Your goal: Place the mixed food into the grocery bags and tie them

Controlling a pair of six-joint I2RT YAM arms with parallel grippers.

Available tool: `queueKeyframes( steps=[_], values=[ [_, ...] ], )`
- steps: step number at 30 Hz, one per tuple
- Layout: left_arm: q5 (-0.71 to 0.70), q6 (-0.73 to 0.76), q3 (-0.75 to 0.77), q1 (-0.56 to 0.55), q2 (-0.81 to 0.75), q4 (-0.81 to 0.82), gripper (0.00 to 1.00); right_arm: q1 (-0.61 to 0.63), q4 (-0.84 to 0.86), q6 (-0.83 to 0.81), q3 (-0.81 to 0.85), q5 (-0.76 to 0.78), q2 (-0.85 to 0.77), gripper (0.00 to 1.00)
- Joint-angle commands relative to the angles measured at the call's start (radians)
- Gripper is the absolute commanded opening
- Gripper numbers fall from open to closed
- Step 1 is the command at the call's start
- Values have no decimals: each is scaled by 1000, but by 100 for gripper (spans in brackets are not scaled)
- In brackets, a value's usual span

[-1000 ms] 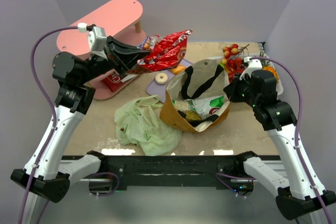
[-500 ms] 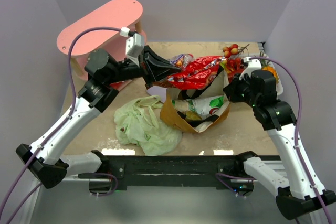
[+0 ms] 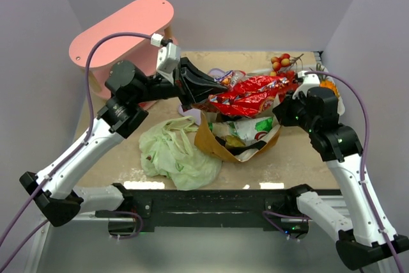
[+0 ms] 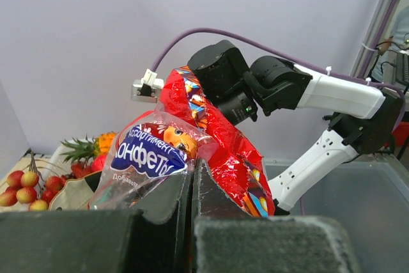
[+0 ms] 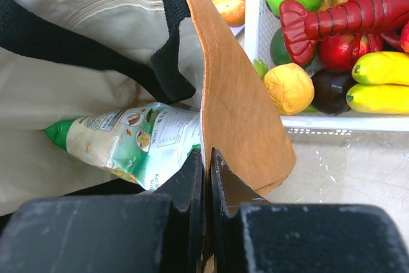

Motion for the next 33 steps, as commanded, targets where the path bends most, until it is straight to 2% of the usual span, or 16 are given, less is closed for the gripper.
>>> queueKeyframes(
  steps=[1,12,18,19,21,22,23,28,33],
  values=[
    [-16,4,84,-8,-18,154,0,-3,-3,-21,-10,32,-18,0],
    [-51,38,24,-69,88,103,0,-3,-10,-11,-14,32,-22,0],
    [-97,76,69,-71,178,-85,0,-1,-33,-13,7,60,-39,0],
    [-105,99,73,-69,183,-111,15,-3,-38,-11,10,64,-41,0],
    [-143,124,84,-69,185,-174,39,-3,-44,-11,12,72,-42,0],
    [-160,145,82,-69,178,-188,62,-3,-50,-11,13,74,-42,0],
    [-195,157,85,-69,174,-193,68,-1,-52,-11,13,75,-44,0],
    [-316,240,118,-63,129,-314,87,-1,-53,-10,16,83,-44,0],
    [-502,298,145,-39,100,-446,92,-3,-53,-10,21,80,-42,0]
  ],
)
